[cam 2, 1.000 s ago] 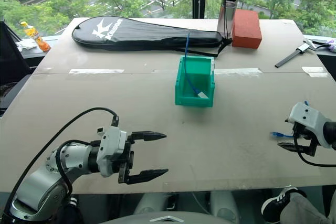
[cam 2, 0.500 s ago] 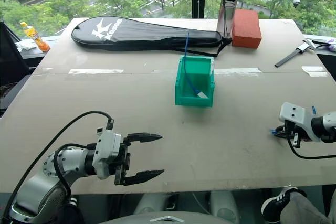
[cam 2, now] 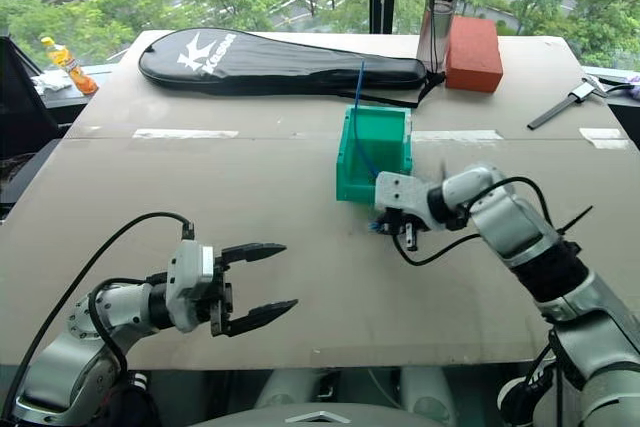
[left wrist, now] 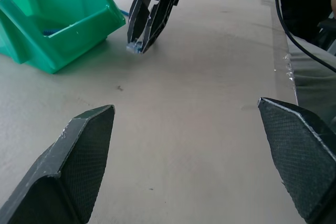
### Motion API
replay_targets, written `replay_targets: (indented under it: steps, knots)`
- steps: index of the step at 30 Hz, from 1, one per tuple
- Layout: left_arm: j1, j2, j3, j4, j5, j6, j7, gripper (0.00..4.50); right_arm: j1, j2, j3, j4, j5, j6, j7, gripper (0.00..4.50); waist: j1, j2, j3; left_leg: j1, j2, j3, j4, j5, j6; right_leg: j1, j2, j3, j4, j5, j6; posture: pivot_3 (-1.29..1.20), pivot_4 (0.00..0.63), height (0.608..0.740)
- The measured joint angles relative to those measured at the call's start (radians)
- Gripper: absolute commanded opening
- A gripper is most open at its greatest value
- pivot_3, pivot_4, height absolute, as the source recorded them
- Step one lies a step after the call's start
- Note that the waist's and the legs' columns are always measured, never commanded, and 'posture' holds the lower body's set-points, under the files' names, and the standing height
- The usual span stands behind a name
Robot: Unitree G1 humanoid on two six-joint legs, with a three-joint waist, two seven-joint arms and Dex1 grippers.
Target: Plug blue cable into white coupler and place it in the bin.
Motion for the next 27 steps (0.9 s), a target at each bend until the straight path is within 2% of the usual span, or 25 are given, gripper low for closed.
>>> replay_targets:
  steps: [1,3,9,15,17,20,27]
  knots:
    - [0.0,-0.001,0.001,0.003,0.006,0.0,0.009,4.5,-0.008,0.014,0.022,0.046,-0.021,-0.015,-0.001,0.88,0.0,0.0,0.0,0.0,0.0,0.0,0.0,0.0,0.0,0.0,0.0,0.0,0.0,0.0,0.0,0.0,0.15,0.74]
    - [-0.006,-0.001,0.0,0.004,0.019,0.0,0.02,4.5,-0.024,0.028,0.024,0.078,-0.033,-0.037,-0.004,1.63,-0.005,0.0,0.0,0.001,0.0,0.001,0.0,0.0,0.0,0.0,0.0,0.001,0.0,0.0,0.0,0.0,0.15,0.74]
    - [-0.09,0.003,-0.02,0.01,0.049,0.05,0.057,4.5,-0.026,0.041,0.004,0.108,-0.049,-0.075,-0.012,4.47,-0.005,0.0,-0.001,0.003,0.0,-0.001,0.0,0.0,0.0,0.001,0.002,-0.001,0.002,0.0,0.0,0.0,0.15,0.74]
    - [-0.267,0.003,-0.102,0.069,0.077,0.095,0.039,4.5,0.157,0.022,-0.203,-0.037,0.145,-0.109,-0.001,4.47,-0.005,0.0,0.0,0.001,0.0,0.0,0.0,0.0,0.0,0.001,0.002,0.0,0.001,0.002,0.004,0.0,0.15,0.74]
    - [-0.287,0.003,-0.12,0.085,0.087,0.096,0.036,4.5,0.181,0.008,-0.236,-0.052,0.163,-0.114,-0.001,4.47,-0.009,0.0,0.0,0.001,0.0,0.0,0.0,0.0,0.0,0.001,0.002,0.001,0.001,0.002,0.004,0.0,0.15,0.74]
    - [-0.4,-0.024,-0.203,0.181,0.149,0.097,0.021,4.5,0.336,-0.017,-0.37,-0.165,0.238,-0.115,-0.041,4.47,0.004,0.0,0.0,0.001,0.0,-0.002,0.0,0.0,0.0,0.002,0.002,-0.002,0.001,0.002,0.004,0.0,0.15,0.74]
    - [-0.561,-0.093,-0.319,0.348,0.244,0.052,-0.025,4.5,0.648,-0.064,-0.587,-0.417,0.301,-0.09,-0.177,4.47,-0.005,0.0,0.0,0.002,0.0,-0.001,0.001,0.0,0.0,0.002,0.003,0.0,0.002,0.002,0.004,0.0,0.15,0.74]
